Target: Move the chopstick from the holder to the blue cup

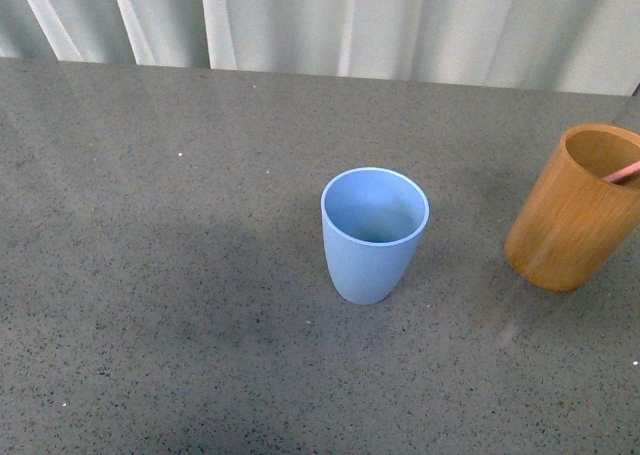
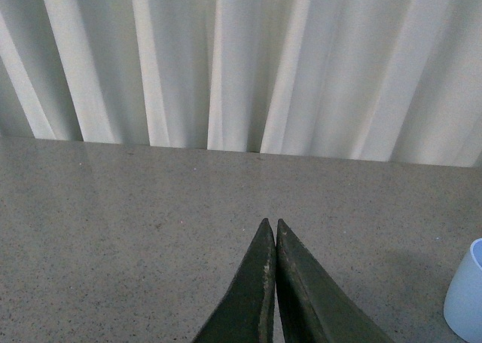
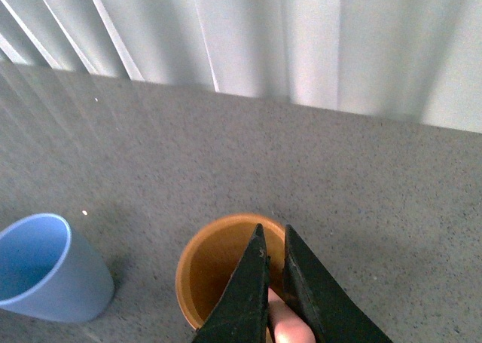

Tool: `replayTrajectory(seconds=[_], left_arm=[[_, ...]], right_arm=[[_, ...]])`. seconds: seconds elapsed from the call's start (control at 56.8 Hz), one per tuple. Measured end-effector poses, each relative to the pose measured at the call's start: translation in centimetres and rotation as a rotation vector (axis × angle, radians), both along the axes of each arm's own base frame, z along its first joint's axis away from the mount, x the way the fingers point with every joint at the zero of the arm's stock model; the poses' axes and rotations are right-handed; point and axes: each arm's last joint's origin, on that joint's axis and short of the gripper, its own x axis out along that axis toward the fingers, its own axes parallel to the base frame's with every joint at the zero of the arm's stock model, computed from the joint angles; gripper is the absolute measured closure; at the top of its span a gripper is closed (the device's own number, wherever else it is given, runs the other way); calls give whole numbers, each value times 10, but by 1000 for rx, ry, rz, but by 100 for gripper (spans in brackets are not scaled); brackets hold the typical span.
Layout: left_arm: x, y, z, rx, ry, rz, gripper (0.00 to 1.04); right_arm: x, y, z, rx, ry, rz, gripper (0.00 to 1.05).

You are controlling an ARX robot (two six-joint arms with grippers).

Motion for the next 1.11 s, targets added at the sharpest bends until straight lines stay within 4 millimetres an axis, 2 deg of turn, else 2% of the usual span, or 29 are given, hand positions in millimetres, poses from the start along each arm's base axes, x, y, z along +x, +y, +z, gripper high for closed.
replayTrajectory(seconds=[0.141, 0.211, 0.282, 0.334, 0.37, 0.458, 0.634, 0.704, 0.898, 1.109], left_arm=[[0, 0, 0, 0, 0, 0, 101], [0, 0, 0, 0, 0, 0, 101], [0, 0, 0, 0, 0, 0, 101], [0, 0, 0, 0, 0, 0, 101], [0, 0, 0, 0, 0, 0, 101], [0, 0, 0, 0, 0, 0, 101], [0, 0, 0, 0, 0, 0, 101], [0, 0, 0, 0, 0, 0, 101], [0, 0, 0, 0, 0, 0, 101], [0, 0, 0, 0, 0, 0, 101]], right_arm=[[-3, -1, 39, 100, -19, 16, 102], [-9, 3, 70, 146, -41, 32, 102], [-18, 14, 101, 194, -73, 74, 102], [-29, 30, 129, 225, -90, 130, 102], [-34, 40, 138, 232, -74, 158, 102], [-37, 57, 131, 238, -9, 196, 103], [-25, 72, 90, 213, 114, 176, 102], [-19, 76, 80, 200, 136, 182, 102], [-6, 88, 58, 160, 214, 199, 102], [3, 97, 43, 120, 240, 191, 102]])
